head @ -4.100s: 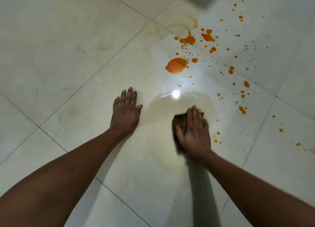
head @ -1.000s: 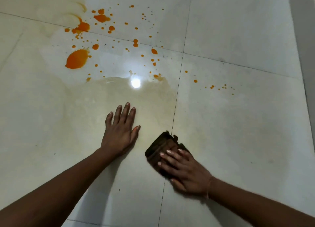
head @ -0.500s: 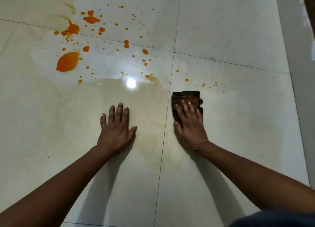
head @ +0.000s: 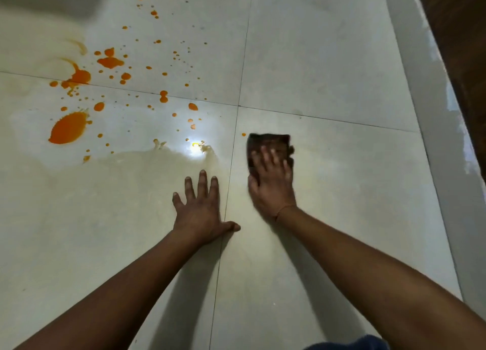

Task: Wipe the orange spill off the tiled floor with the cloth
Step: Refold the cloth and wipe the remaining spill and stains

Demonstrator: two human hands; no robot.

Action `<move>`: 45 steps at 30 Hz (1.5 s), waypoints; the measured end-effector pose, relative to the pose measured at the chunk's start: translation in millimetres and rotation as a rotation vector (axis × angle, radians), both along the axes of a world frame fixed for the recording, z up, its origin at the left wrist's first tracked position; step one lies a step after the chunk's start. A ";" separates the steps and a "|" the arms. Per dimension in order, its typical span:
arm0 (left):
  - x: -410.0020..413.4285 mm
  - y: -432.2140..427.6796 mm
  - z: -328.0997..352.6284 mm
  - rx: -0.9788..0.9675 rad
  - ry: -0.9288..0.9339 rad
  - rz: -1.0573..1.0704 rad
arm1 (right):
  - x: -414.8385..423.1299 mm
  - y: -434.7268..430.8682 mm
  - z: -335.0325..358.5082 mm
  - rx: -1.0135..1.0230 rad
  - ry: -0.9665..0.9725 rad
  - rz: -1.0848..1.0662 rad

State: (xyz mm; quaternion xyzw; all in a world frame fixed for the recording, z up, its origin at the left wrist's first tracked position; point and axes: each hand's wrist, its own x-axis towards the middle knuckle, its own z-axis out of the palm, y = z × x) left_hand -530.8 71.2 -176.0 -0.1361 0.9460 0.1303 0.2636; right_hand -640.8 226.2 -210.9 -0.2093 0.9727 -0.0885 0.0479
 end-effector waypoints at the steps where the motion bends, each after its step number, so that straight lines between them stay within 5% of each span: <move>1: 0.9 0.6 1.9 -0.007 0.005 -0.002 | 19.4 9.5 3.3 -0.008 -0.042 0.161; 4: -0.6 -0.9 6.5 -0.001 -0.011 -0.004 | 26.8 79.8 9.6 -0.036 -0.060 0.240; 9: -2.9 1.7 0.8 0.005 -0.020 0.024 | -76.5 49.5 6.6 -0.012 -0.049 -0.346; 12: 0.7 0.3 1.4 0.036 0.017 0.051 | -32.5 -14.3 5.9 -0.044 -0.057 0.031; 16: 13.5 -14.8 14.4 0.125 0.138 0.195 | 25.0 51.2 14.9 -0.037 -0.131 0.434; 18: 24.0 -32.7 21.8 0.063 0.159 0.220 | -3.3 67.0 12.9 -0.012 -0.115 0.359; 22: 32.2 -86.2 24.4 -0.050 0.068 0.138 | -45.6 -52.6 12.5 -0.045 -0.119 0.024; 24: 26.9 -109.9 23.2 -0.071 0.009 0.080 | -10.7 -96.1 10.5 -0.083 -0.115 0.191; 28: 21.6 -128.6 25.4 -0.047 -0.050 0.023 | 44.0 -36.7 12.9 -0.077 -0.156 0.567; 33: 18.6 -130.0 17.5 -0.048 -0.037 -0.027 | -56.8 -120.0 6.3 -0.072 -0.074 0.112; 36: 17.7 -146.7 22.7 -0.037 -0.006 -0.105 | -19.0 -167.8 12.1 -0.030 -0.118 0.388; 40: 1.7 -174.7 20.2 -0.145 0.117 -0.286 | -19.7 -92.3 8.1 0.001 -0.093 0.695; 45: -45.4 -204.0 9.4 -0.201 0.078 -0.296 | -100.1 -203.7 4.0 0.008 -0.050 -0.020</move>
